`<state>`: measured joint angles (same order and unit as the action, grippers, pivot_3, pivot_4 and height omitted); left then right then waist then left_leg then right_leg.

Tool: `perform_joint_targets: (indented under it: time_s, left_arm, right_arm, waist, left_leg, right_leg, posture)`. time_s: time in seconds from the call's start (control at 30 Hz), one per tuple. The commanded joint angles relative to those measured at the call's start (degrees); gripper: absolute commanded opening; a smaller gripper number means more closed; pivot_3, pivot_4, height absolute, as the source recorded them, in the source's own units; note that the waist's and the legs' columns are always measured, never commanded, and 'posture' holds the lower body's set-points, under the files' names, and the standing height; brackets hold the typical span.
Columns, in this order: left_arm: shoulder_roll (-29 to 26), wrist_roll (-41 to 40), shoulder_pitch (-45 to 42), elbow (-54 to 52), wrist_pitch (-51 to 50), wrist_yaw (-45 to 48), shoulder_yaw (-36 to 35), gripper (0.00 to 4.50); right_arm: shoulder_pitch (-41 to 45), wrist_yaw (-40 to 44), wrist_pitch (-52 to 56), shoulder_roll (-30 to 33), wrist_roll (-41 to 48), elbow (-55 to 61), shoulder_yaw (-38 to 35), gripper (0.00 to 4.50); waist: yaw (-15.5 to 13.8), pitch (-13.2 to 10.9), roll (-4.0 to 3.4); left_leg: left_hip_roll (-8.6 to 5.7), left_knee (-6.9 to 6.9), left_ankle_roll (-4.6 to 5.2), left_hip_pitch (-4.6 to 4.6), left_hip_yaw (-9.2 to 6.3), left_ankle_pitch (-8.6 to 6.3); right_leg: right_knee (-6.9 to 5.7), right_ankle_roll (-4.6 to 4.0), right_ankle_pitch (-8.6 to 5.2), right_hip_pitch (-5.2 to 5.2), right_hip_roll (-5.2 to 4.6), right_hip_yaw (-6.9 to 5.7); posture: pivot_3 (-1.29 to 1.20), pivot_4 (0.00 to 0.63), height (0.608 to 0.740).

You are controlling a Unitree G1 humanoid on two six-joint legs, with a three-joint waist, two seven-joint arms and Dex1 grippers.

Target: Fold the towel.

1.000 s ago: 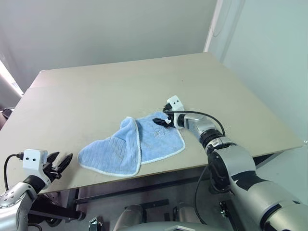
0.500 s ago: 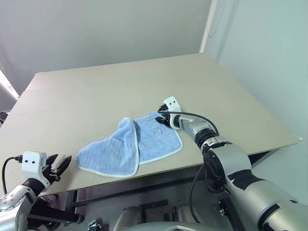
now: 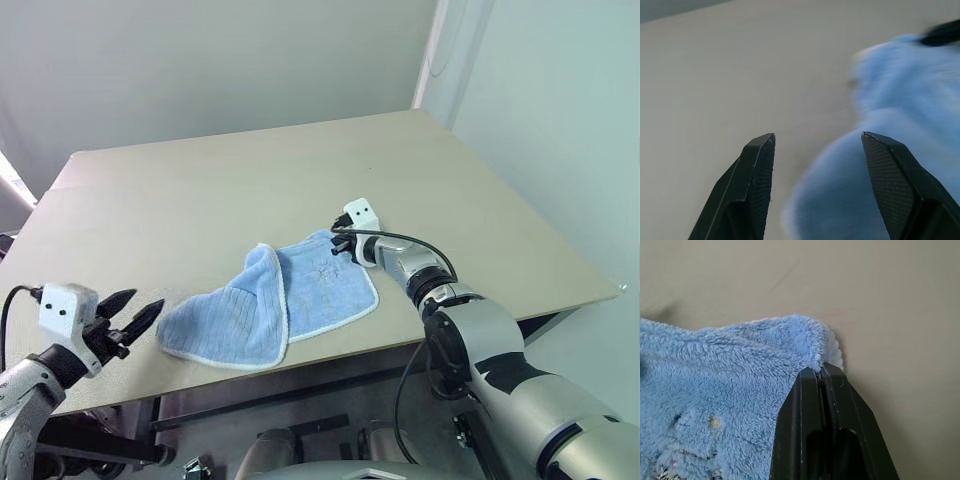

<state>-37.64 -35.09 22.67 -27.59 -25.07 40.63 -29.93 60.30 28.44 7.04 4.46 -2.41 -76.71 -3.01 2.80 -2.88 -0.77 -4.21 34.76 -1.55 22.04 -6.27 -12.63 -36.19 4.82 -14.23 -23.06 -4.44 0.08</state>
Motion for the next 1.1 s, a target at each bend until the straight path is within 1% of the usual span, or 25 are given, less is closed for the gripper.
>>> perform_joint_targets:
  time_s: [0.03, 0.13, 0.2, 0.33, 0.37, 0.53, 0.63, 0.8, 0.87, 1.07, 1.1]
  left_arm:
    - [-0.61, -1.91, 1.69, -10.16, -0.67, 1.36, 3.44, 2.93]
    - [-1.88, 1.98, 3.74, -12.25, -0.28, 2.92, 9.58, 2.93]
    - [-1.73, 3.99, 2.11, -10.83, -0.31, 2.29, 13.69, 2.93]
    - [-2.99, 11.54, 0.2, -6.95, 2.92, 4.11, 22.51, 2.93]
    - [-2.99, 12.93, -0.91, -5.29, 3.26, 4.4, 24.64, 2.93]
    - [-2.96, 17.99, -4.74, 0.75, 5.17, 5.34, 31.03, 2.93]
    - [-1.84, 18.85, -7.02, 2.94, 4.7, 5.18, 33.02, 2.93]
    - [-1.46, 20.56, -8.92, 5.59, 3.32, 5.42, 35.98, 2.93]
    - [-2.1, 21.49, -9.35, 6.28, 2.68, 5.97, 37.51, 2.93]
    - [-1.73, 22.57, -10.51, 7.0, 2.07, 5.76, 38.75, 2.93]
    - [-1.77, 22.56, -10.81, 7.18, 1.74, 6.07, 39.08, 2.73]
  right_arm:
    - [1.68, -0.14, -1.49, -0.99, 0.07, 1.19, -0.32, 0.04]
    - [1.81, 0.16, -1.39, -1.58, 0.37, 1.42, -0.61, 0.04]
    - [1.83, -0.62, -1.27, -1.85, 1.03, 1.53, -1.38, 0.04]
    - [1.19, -0.08, -1.33, -2.98, 1.3, 2.13, -1.35, 0.04]
    - [0.96, 0.09, -1.42, -3.25, 1.29, 2.28, -1.26, 0.04]
    - [0.51, -0.66, -1.33, -3.6, 1.63, 2.48, -1.58, 0.04]
    - [0.32, -1.0, -1.15, -3.34, 2.04, 2.55, -1.91, 0.04]
    - [0.0, -1.35, -1.21, -2.85, 1.95, 2.55, -2.04, 0.04]
    - [-0.03, -1.53, -1.2, -2.58, 1.89, 2.54, -2.11, 0.04]
    - [0.4, -1.75, -1.11, -2.18, 2.07, 2.63, -2.4, 0.04]
    - [0.47, -1.79, -1.12, -2.12, 2.1, 2.65, -2.43, 0.01]
  waist:
    - [-0.02, 0.0, 0.0]
    - [0.41, -0.03, -0.1]
    - [0.5, -0.06, -0.15]
    - [0.84, -0.09, -0.17]
    - [1.04, -0.1, -0.19]
    - [1.2, -0.12, -0.22]
    - [1.19, -0.12, -0.22]
    - [1.22, -0.13, -0.22]
    - [1.18, -0.12, -0.23]
    - [1.11, -0.11, -0.24]
    - [1.08, -0.11, -0.24]
  left_leg:
    - [0.02, 0.0, 0.01, 0.0, 0.0, 0.0]
    - [0.03, -0.01, 0.01, -0.03, 0.02, 0.01]
    - [0.04, 0.0, 0.02, -0.06, 0.01, 0.01]
    - [0.06, 0.0, 0.02, -0.46, -0.03, 0.01]
    - [0.06, -0.02, 0.01, -0.59, -0.03, 0.0]
    - [0.05, -0.02, 0.02, -0.63, -0.08, 0.0]
    - [0.06, -0.05, 0.02, -0.61, -0.12, 0.01]
    - [0.06, -0.06, 0.02, -0.61, -0.11, 0.01]
    - [0.06, -0.05, 0.02, -0.62, -0.11, 0.01]
    - [0.05, -0.02, 0.02, -0.67, -0.13, 0.01]
    - [0.05, -0.02, 0.02, -0.67, -0.13, 0.01]
  right_leg:
    - [0.0, 0.0, 0.0, 0.01, 0.02, 0.0]
    - [0.0, -0.01, -0.01, 0.06, 0.05, 0.01]
    - [-0.02, -0.01, -0.01, 0.08, 0.11, 0.01]
    - [0.02, 0.0, -0.02, 0.49, 0.18, 0.0]
    - [0.03, 0.12, -0.1, 0.63, 0.18, 0.01]
    - [0.01, 0.15, -0.12, 0.62, 0.2, 0.03]
    - [0.01, 0.02, -0.03, 0.59, 0.22, 0.03]
    - [0.01, 0.01, -0.03, 0.59, 0.22, 0.06]
    - [0.01, 0.05, -0.05, 0.6, 0.23, 0.06]
    - [0.01, 0.11, -0.08, 0.67, 0.22, 0.06]
    - [0.01, 0.11, -0.08, 0.68, 0.22, 0.06]
  posture:
    - [0.0, 0.0, 0.74]
    - [0.0, 0.0, 0.74]
    - [0.0, 0.0, 0.74]
    - [0.0, 0.0, 0.74]
    - [0.0, 0.0, 0.74]
    - [0.0, 0.0, 0.74]
    - [0.0, 0.0, 0.74]
    - [0.0, 0.0, 0.74]
    - [0.0, 0.0, 0.74]
    - [0.0, 0.0, 0.74]
    - [0.0, 0.0, 0.74]
